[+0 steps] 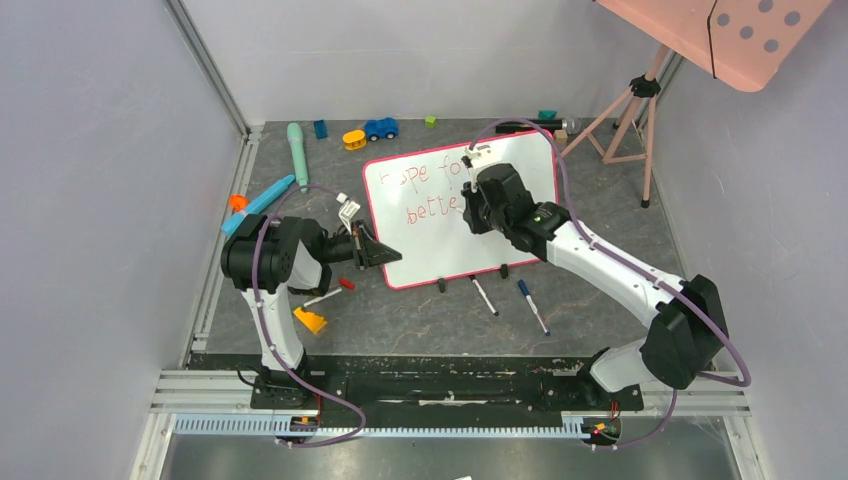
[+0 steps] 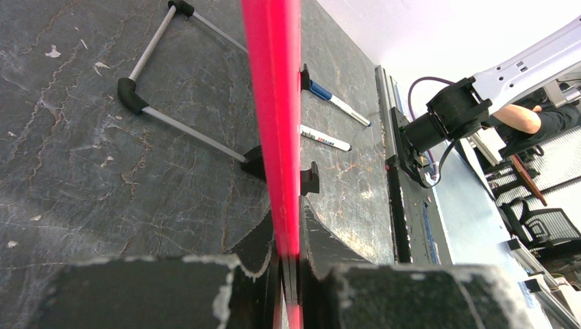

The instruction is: Write a sentence on the whiteboard

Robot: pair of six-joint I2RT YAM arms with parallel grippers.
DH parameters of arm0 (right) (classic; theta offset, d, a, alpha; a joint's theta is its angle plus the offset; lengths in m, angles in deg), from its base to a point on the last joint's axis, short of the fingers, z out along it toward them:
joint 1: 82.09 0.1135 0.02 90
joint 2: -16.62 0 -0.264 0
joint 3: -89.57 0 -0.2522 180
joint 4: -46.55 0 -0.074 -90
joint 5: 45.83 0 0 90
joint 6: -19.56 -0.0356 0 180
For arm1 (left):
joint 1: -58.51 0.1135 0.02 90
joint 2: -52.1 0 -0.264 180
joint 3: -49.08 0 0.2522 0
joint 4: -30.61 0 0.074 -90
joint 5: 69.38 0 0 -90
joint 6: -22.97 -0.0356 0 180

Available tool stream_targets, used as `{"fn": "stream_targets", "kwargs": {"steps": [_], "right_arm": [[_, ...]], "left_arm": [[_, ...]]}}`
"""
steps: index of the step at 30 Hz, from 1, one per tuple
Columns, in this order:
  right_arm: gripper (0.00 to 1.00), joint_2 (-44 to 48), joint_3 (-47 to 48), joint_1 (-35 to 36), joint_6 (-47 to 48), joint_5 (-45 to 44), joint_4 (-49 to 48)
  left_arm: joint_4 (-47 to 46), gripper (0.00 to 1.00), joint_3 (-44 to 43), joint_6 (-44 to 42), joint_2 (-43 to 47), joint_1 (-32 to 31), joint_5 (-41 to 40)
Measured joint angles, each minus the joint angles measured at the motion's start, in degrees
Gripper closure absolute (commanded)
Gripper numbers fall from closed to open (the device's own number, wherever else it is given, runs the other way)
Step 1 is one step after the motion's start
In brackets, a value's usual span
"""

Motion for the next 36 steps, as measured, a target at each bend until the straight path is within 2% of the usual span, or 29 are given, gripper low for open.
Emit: {"fn": "stream_targets", "kwargs": {"steps": [19, 36], "right_arm": [[1.00, 4.9, -0.1, -0.5, 2.0, -1.1, -1.2], [1.00, 0.4, 1.4, -0.5, 3.3, -2.6, -0.7]], "left_arm": [[-0.1, 0.98, 0.0, 0.0, 0.0, 0.0, 0.1], [-0.1, 0.98, 0.0, 0.0, 0.0, 0.0, 0.1]]}}
